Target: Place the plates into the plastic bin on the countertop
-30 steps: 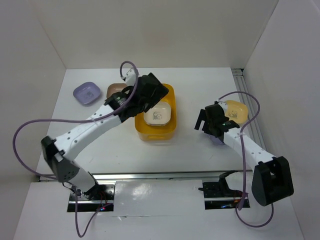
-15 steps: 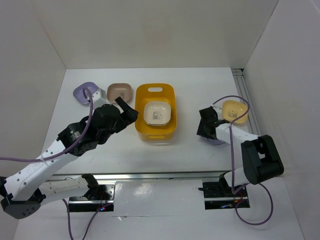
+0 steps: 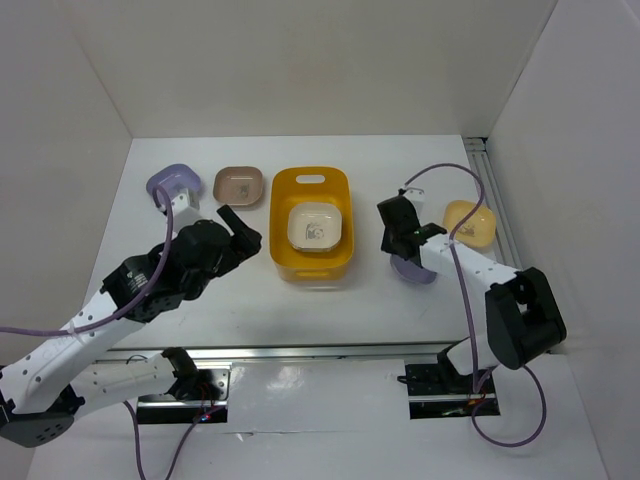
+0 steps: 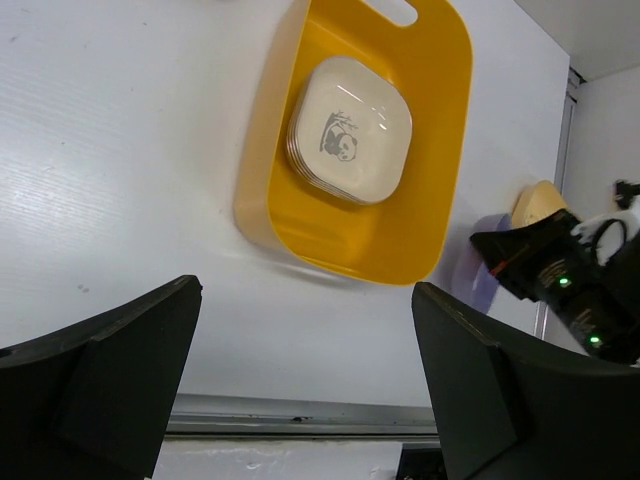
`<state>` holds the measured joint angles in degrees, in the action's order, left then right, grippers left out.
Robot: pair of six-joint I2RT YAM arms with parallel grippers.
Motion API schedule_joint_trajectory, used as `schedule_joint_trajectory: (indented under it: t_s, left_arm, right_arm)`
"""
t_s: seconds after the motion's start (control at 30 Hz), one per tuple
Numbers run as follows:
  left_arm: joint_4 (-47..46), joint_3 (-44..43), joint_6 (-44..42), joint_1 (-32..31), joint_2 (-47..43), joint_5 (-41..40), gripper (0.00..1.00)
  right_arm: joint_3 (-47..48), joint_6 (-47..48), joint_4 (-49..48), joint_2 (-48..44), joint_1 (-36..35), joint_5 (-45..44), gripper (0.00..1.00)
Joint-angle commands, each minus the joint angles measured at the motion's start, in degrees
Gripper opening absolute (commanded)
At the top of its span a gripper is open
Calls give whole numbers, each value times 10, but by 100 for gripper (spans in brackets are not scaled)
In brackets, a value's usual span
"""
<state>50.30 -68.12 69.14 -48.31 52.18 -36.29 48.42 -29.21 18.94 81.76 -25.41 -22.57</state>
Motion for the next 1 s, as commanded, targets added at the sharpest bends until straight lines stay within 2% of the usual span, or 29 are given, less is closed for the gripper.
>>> schedule_joint_trajectory:
  t_s: [0.0, 0.13, 0.37, 0.47, 0.7, 0.83, 0.9, 0.97]
  left_arm:
    - [19, 10, -6, -3, -11, -22, 100]
    - [37, 23, 5, -3, -17, -34, 100]
    - [69, 28, 34, -3, -11, -46, 100]
    - [69, 24, 21, 15, -5, -33, 100]
    - [94, -17, -8, 79, 8, -11, 100]
    - [94, -40, -42, 121, 24, 8, 100]
    - [94, -52, -47, 137, 34, 14, 100]
    - [86, -52, -73, 163, 51, 26, 100]
  right_arm:
    - [90, -11, 68, -18, -30, -46, 0]
    - [233, 8, 100, -16, -64, -63, 0]
    - [464, 35, 131, 102, -149, -61, 0]
    - [534, 35, 124, 188, -163, -7, 0]
    - [629, 13, 124, 335, -181, 4, 0]
    - [628, -1, 105, 362, -181, 16, 0]
    - [622, -8, 94, 368, -181, 22, 4]
    - [630, -8, 94, 378, -181, 30, 14]
